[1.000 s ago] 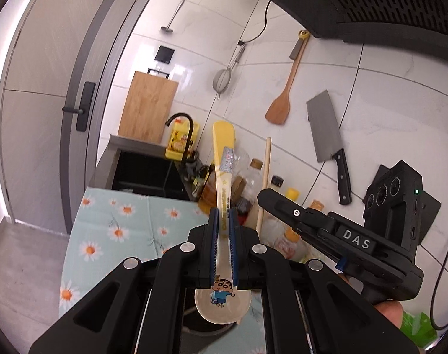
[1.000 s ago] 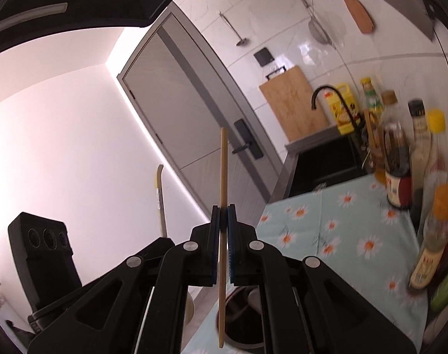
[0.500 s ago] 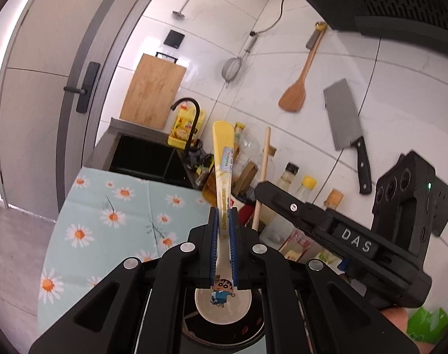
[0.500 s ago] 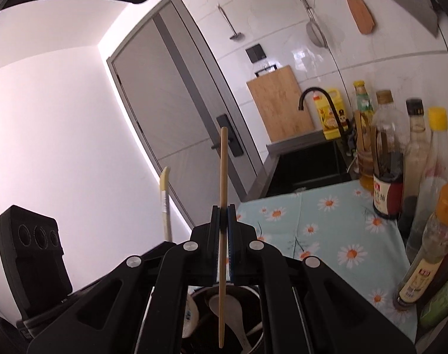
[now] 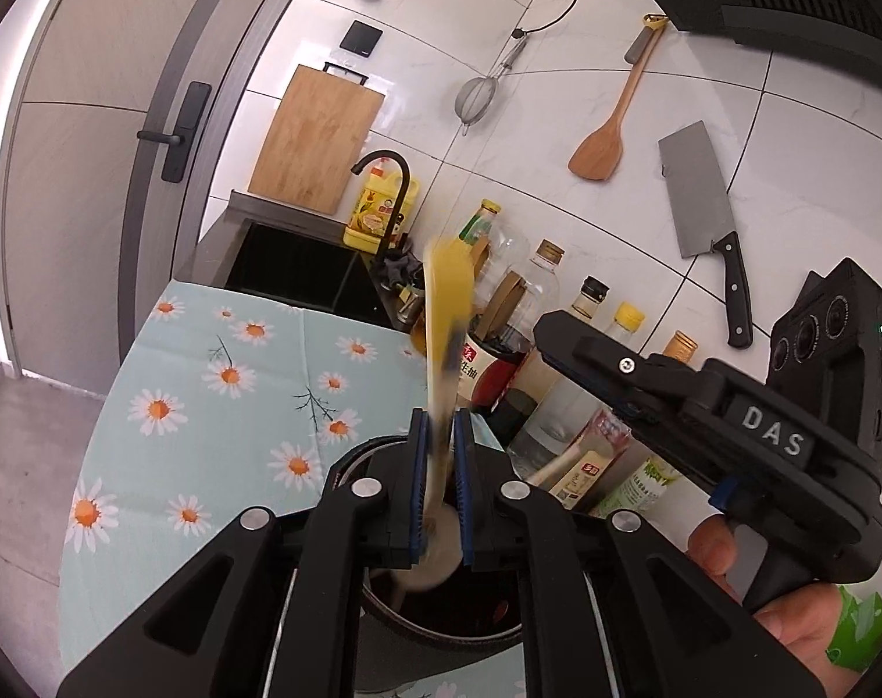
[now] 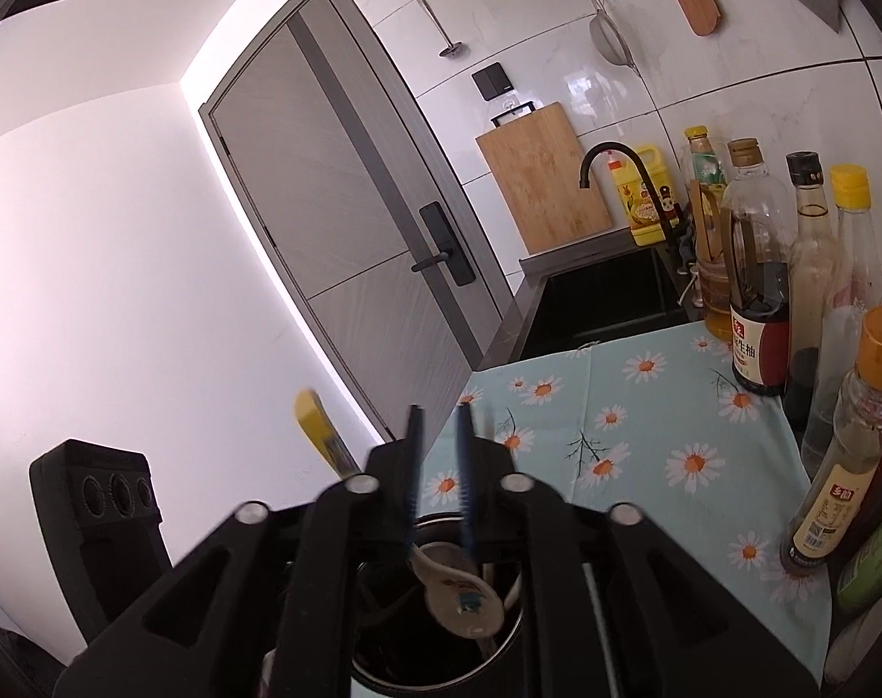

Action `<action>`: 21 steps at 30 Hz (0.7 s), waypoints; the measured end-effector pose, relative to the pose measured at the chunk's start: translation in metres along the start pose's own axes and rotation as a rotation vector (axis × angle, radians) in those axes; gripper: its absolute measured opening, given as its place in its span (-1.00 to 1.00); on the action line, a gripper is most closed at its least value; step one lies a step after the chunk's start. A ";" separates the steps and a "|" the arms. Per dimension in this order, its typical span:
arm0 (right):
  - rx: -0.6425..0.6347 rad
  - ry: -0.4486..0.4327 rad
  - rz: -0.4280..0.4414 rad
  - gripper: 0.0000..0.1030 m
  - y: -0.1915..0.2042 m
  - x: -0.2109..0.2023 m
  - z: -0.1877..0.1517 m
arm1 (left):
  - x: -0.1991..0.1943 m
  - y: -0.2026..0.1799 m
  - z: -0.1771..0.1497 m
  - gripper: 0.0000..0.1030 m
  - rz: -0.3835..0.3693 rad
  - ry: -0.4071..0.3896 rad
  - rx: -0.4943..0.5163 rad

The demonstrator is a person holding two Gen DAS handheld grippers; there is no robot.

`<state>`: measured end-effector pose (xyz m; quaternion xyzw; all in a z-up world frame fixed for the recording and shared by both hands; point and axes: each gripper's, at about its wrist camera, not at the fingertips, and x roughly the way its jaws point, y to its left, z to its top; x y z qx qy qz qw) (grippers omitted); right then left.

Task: Organize utensils
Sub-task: 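Lift both utensils over the black holder and release them inside, then move both grippers back to the table toward the cream spoon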

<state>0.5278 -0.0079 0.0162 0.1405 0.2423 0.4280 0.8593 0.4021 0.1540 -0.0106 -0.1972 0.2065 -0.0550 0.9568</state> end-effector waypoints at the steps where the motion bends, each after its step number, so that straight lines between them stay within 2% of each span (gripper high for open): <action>1: 0.002 -0.001 0.003 -0.66 0.001 -0.002 0.000 | 0.000 -0.001 0.000 -0.77 -0.002 0.001 0.000; 13: 0.011 -0.015 0.023 -0.65 0.010 -0.031 0.004 | -0.024 -0.013 0.006 -0.76 0.014 -0.021 0.020; 21: 0.008 0.035 0.084 -0.57 0.027 -0.066 -0.009 | -0.067 -0.029 0.002 -0.76 0.014 -0.022 0.049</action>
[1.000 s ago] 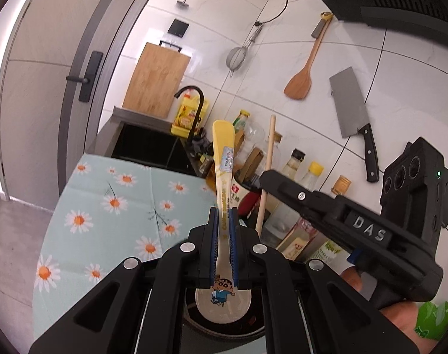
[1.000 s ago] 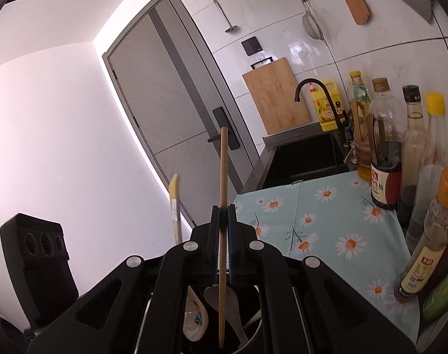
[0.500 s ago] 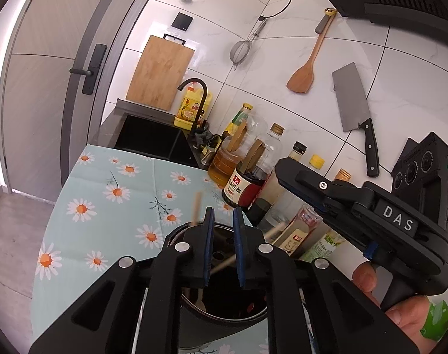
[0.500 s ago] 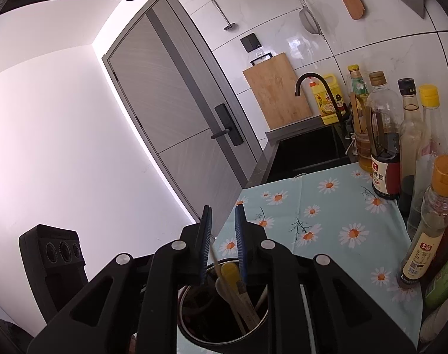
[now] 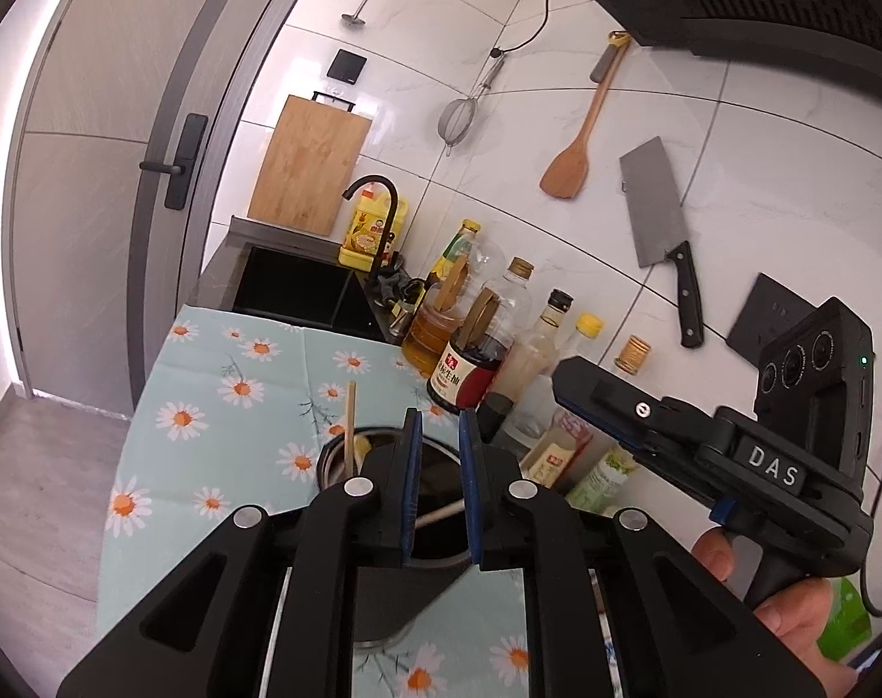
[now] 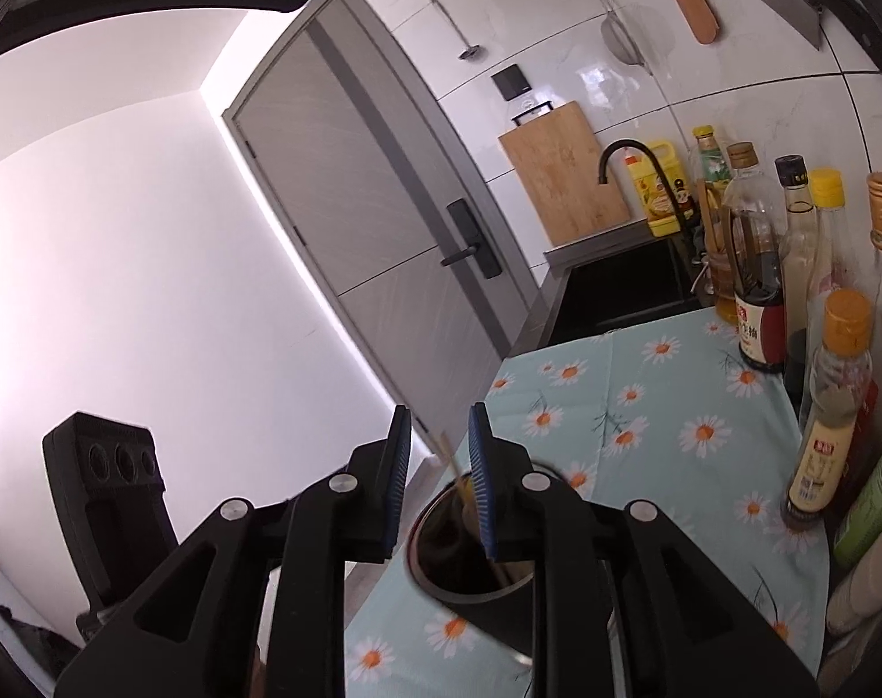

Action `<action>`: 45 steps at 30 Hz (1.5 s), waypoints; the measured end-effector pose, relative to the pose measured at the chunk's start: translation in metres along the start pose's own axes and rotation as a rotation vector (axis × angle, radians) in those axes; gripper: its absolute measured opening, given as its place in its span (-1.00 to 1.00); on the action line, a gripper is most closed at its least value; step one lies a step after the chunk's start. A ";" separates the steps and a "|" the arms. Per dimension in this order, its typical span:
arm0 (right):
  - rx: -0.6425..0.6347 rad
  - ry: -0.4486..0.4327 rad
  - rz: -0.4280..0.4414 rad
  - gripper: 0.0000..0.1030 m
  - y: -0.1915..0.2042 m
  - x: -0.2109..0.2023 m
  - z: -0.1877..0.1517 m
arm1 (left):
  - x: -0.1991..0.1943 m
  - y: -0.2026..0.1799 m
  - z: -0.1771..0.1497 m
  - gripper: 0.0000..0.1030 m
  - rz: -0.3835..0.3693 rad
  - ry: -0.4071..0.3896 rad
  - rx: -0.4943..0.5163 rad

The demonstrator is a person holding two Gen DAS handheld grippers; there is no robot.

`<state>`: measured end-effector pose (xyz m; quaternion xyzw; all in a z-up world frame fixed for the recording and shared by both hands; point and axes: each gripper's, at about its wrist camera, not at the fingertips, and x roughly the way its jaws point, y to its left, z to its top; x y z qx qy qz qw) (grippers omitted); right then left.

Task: Organize utensils
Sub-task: 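Move both grippers back to the table toward the cream spoon, then grasp the cream spoon handle with the right gripper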

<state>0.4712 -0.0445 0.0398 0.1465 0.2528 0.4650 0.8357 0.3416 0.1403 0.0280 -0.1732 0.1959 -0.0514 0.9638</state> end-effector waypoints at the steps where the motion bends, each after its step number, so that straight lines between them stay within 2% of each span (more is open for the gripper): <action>1: -0.002 0.009 0.005 -0.57 0.003 -0.003 -0.002 | -0.004 -0.001 -0.002 -0.76 0.004 0.001 0.003; 7: -0.041 0.127 0.033 -0.57 0.023 -0.023 -0.037 | -0.037 0.001 -0.024 -0.75 0.048 0.052 -0.006; 9: -0.062 0.179 0.046 -0.57 0.029 -0.028 -0.052 | -0.048 0.002 -0.034 -0.63 0.066 0.061 -0.011; 11: -0.080 0.232 0.059 -0.57 0.036 -0.030 -0.067 | -0.062 0.002 -0.045 -0.62 0.080 0.075 -0.020; 21: -0.290 0.595 0.137 -0.57 0.084 -0.022 -0.159 | -0.117 0.014 -0.105 -0.62 0.185 0.169 -0.082; 25: -0.418 0.762 0.169 -0.57 0.105 -0.015 -0.199 | -0.138 0.024 -0.131 -0.61 0.240 0.210 -0.130; 29: -0.500 0.914 0.159 -0.56 0.112 -0.006 -0.235 | -0.152 0.033 -0.154 -0.62 0.270 0.253 -0.179; 32: -0.540 0.978 0.147 -0.40 0.117 0.004 -0.251 | -0.157 0.039 -0.170 -0.61 0.278 0.289 -0.209; 36: -0.563 1.067 0.139 -0.40 0.121 0.014 -0.267 | -0.166 0.049 -0.188 -0.61 0.271 0.314 -0.250; 45: -0.625 1.211 -0.003 -0.40 0.138 0.037 -0.294 | -0.184 0.078 -0.215 -0.61 0.219 0.368 -0.329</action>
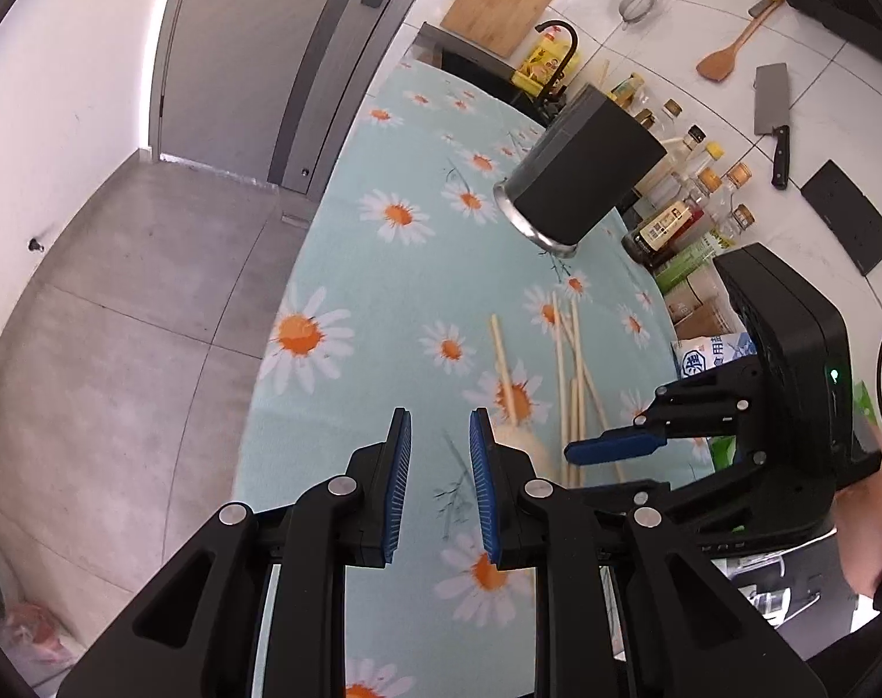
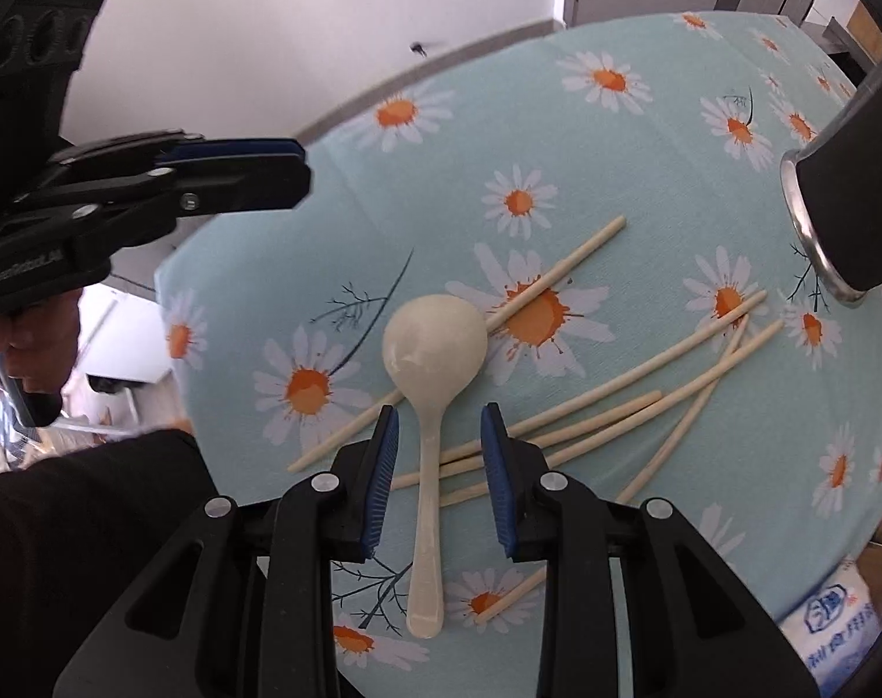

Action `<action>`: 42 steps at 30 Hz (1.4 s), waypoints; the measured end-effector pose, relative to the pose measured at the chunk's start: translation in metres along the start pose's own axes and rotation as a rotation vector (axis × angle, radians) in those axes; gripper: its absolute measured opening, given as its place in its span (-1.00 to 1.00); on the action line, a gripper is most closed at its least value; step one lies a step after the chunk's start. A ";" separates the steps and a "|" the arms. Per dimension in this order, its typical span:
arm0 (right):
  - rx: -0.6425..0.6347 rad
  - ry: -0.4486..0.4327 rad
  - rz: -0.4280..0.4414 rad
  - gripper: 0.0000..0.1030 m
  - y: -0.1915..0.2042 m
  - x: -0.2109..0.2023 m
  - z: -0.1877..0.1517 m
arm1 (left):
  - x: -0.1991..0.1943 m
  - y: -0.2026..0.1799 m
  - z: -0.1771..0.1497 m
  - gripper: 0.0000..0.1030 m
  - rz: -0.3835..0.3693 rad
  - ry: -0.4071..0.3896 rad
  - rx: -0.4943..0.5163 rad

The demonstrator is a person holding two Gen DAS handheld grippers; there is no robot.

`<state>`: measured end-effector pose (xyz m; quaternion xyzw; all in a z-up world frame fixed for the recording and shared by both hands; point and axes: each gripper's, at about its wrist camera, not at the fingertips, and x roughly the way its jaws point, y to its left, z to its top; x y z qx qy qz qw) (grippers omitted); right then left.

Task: Organize utensils
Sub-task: 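Grasp the cream spoon handle with the right gripper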

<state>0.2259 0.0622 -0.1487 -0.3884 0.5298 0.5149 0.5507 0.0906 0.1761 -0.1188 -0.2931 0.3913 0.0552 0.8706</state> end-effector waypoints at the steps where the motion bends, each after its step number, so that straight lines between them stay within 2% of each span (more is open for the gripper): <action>1: 0.006 0.019 -0.008 -0.40 0.001 0.003 0.002 | 0.000 0.003 0.000 -0.62 -0.011 0.005 -0.009; 5: 0.015 0.110 -0.026 -0.41 0.010 0.014 0.014 | -0.002 0.013 0.000 -0.61 -0.052 0.023 -0.005; 9: 0.037 0.163 -0.051 -0.60 0.015 0.025 0.027 | 0.000 0.019 0.001 -0.61 -0.085 0.051 0.009; 15: 0.015 0.210 -0.116 -0.77 0.029 0.040 0.044 | -0.002 0.028 0.001 -0.61 -0.119 0.076 0.025; 21: 0.026 0.225 -0.111 -0.81 0.031 0.045 0.051 | 0.000 0.035 0.002 -0.61 -0.128 0.096 0.025; 30: 0.085 0.151 -0.088 -0.81 0.011 0.024 0.046 | 0.011 0.023 0.003 -0.61 -0.129 0.138 0.053; 36: 0.135 0.083 -0.051 -0.82 -0.004 0.007 0.034 | 0.030 0.001 0.005 -0.61 -0.121 0.193 0.089; 42: 0.206 -0.029 0.013 -0.82 -0.027 -0.022 0.011 | 0.052 -0.029 0.010 -0.61 -0.085 0.261 0.146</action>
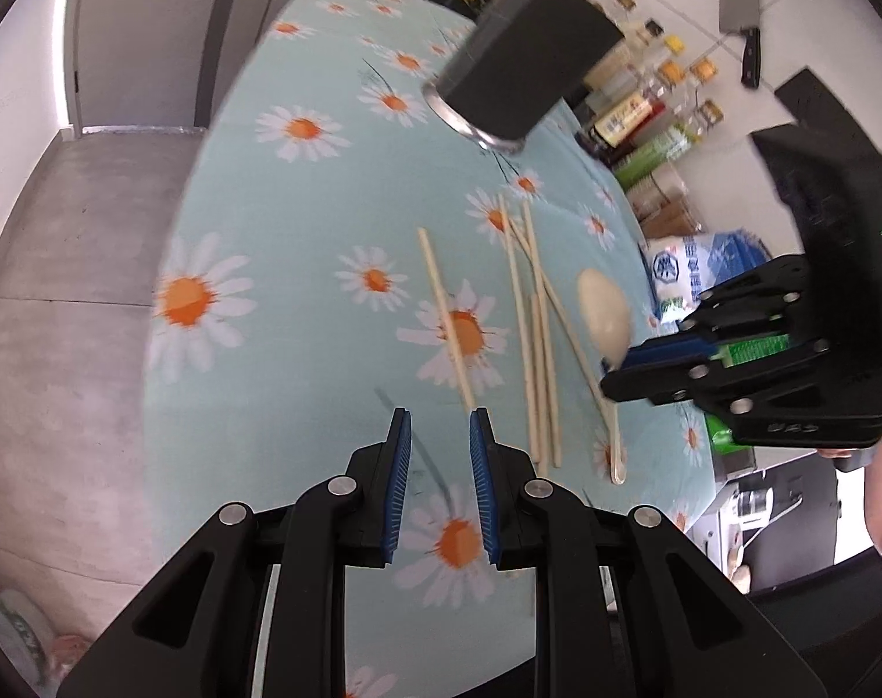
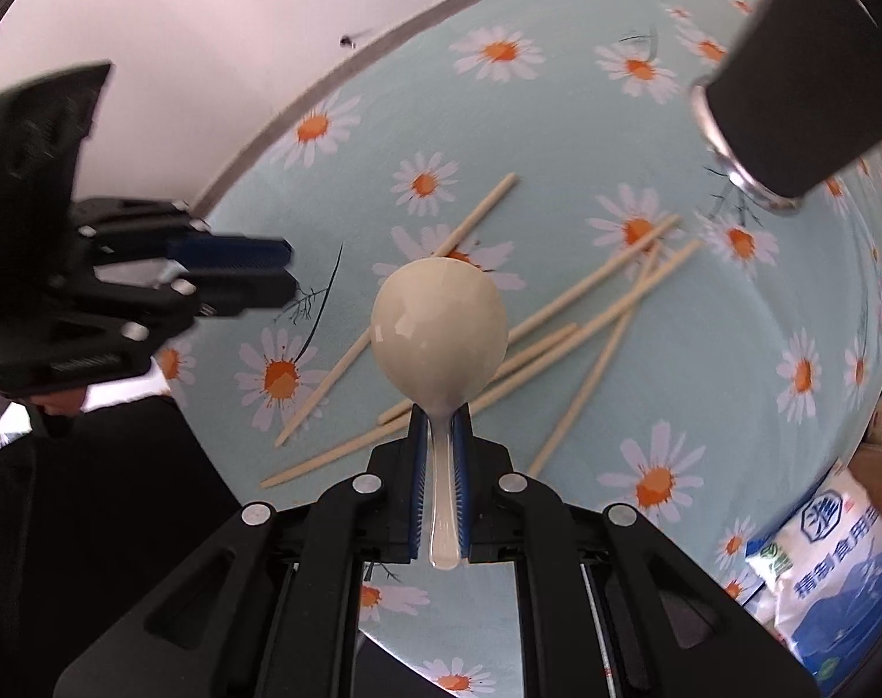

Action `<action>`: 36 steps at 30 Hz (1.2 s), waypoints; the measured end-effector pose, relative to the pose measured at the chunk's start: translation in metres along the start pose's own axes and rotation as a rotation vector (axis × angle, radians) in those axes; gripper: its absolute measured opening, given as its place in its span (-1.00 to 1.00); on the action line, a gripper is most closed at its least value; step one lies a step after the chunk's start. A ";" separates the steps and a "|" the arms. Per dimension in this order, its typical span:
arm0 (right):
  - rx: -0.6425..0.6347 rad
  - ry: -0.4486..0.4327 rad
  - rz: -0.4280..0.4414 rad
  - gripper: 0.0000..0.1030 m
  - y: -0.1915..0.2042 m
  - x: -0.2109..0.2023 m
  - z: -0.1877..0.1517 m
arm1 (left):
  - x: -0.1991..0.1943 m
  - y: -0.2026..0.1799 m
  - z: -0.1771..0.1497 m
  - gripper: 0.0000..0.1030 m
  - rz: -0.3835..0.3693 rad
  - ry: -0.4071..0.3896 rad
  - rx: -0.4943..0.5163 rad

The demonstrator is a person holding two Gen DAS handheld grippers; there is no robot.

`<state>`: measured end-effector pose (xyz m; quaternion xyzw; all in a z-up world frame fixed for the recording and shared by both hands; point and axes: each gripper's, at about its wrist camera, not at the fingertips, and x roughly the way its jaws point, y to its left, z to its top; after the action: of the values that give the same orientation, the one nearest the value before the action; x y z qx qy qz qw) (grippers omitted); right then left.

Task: Organize utensils
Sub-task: 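Grasp the cream spoon handle with the right gripper, then grasp a wooden chopstick with the left gripper while the right holds the cream spoon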

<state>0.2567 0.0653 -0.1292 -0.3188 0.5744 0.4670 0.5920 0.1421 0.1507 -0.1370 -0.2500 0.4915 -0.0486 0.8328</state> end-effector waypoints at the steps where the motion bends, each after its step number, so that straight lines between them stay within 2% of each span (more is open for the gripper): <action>1: 0.009 -0.018 0.009 -0.82 -0.003 -0.005 -0.003 | 0.004 -0.005 0.002 -0.61 0.016 0.009 0.013; 6: 0.052 -0.143 0.074 -0.82 -0.026 -0.034 -0.016 | 0.020 -0.022 0.012 -0.61 0.091 0.063 0.047; 9: 0.072 -0.200 0.118 -0.82 -0.039 -0.041 -0.034 | 0.032 -0.031 0.021 -0.61 0.158 0.102 0.050; 13: 0.092 -0.256 0.163 -0.82 -0.053 -0.052 -0.053 | 0.043 -0.039 0.029 -0.61 0.258 0.151 0.046; 22: 0.090 -0.352 0.228 -0.82 -0.077 -0.074 -0.068 | 0.064 -0.052 0.038 -0.63 0.419 0.266 0.006; 26: 0.105 -0.391 0.230 -0.82 -0.089 -0.083 -0.069 | 0.070 -0.054 0.045 -0.63 0.454 0.299 -0.010; 28: 0.120 -0.420 0.235 -0.82 -0.093 -0.090 -0.070 | 0.073 -0.056 0.049 -0.88 0.470 0.314 -0.009; 29: 0.125 -0.432 0.238 -0.82 -0.094 -0.093 -0.070 | 0.076 -0.057 0.052 -0.89 0.472 0.321 -0.018; 36: 0.164 -0.482 0.238 -0.82 -0.103 -0.101 -0.071 | 0.074 -0.049 0.056 -0.93 0.427 0.321 -0.062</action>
<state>0.3341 -0.0551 -0.0570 -0.0800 0.4864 0.5477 0.6761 0.2353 0.1042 -0.1508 -0.1551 0.6600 0.1040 0.7277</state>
